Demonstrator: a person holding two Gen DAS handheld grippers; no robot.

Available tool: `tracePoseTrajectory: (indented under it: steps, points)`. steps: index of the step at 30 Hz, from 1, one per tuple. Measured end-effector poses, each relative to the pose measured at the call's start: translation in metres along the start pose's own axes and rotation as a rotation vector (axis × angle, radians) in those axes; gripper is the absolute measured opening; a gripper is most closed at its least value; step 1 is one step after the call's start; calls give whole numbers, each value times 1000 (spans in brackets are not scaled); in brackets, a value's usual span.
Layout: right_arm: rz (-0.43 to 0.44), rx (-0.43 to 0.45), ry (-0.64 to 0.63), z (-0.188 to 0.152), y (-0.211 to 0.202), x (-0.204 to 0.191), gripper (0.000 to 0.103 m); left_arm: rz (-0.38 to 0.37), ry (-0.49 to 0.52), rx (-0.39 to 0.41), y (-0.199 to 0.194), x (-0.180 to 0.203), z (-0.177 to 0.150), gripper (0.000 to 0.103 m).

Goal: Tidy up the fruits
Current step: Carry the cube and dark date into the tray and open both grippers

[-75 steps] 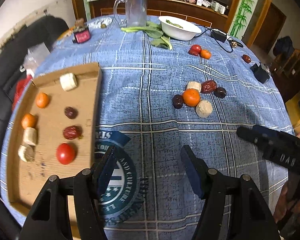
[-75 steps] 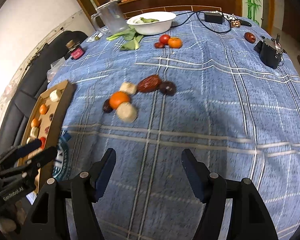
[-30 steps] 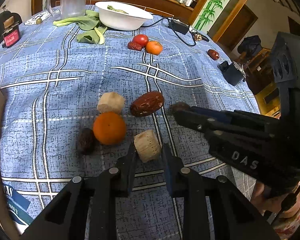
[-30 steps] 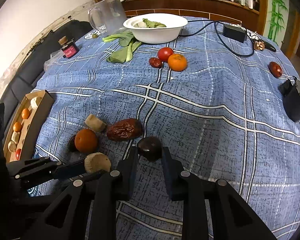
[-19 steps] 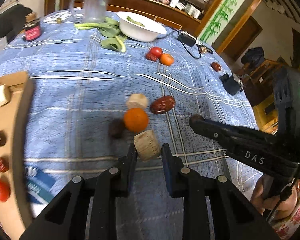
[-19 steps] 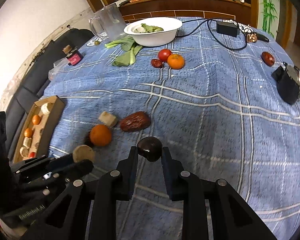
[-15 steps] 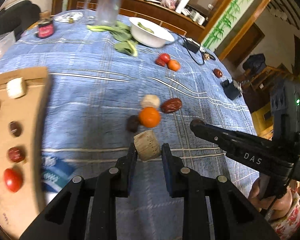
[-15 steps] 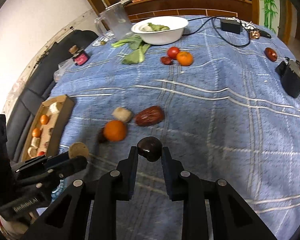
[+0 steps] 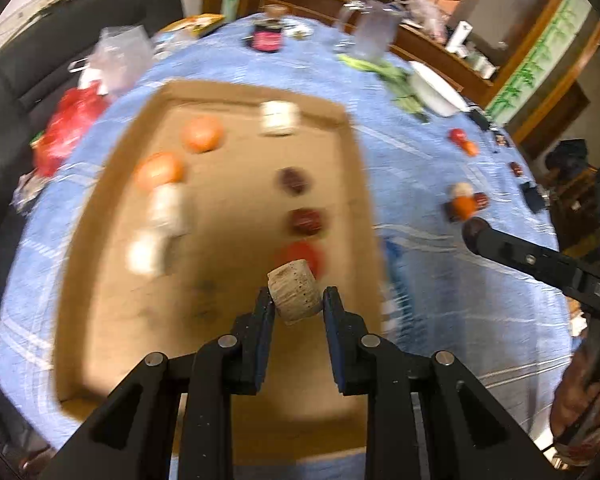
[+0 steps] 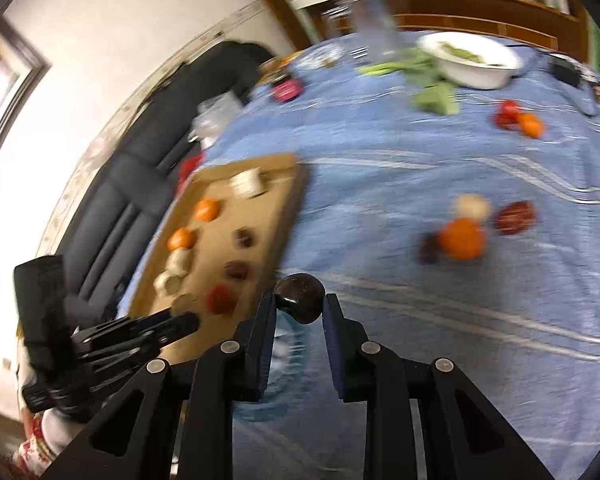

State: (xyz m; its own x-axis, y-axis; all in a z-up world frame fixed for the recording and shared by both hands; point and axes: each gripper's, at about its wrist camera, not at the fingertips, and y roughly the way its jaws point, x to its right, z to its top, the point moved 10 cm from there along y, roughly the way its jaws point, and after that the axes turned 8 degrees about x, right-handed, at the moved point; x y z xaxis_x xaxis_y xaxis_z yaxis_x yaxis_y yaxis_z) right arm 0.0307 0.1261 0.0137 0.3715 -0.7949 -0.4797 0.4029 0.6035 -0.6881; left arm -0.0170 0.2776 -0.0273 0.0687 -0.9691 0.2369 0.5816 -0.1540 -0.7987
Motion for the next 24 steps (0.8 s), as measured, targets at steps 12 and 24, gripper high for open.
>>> tracePoseTrajectory:
  steps: [12, 24]
  points:
    - [8, -143, -128, -51, 76, -85, 26, 56, 29, -76, 3, -62, -18, 24]
    - [-53, -168, -115, -61, 105, -82, 27, 15, 21, -80, 1, -65, -6, 25]
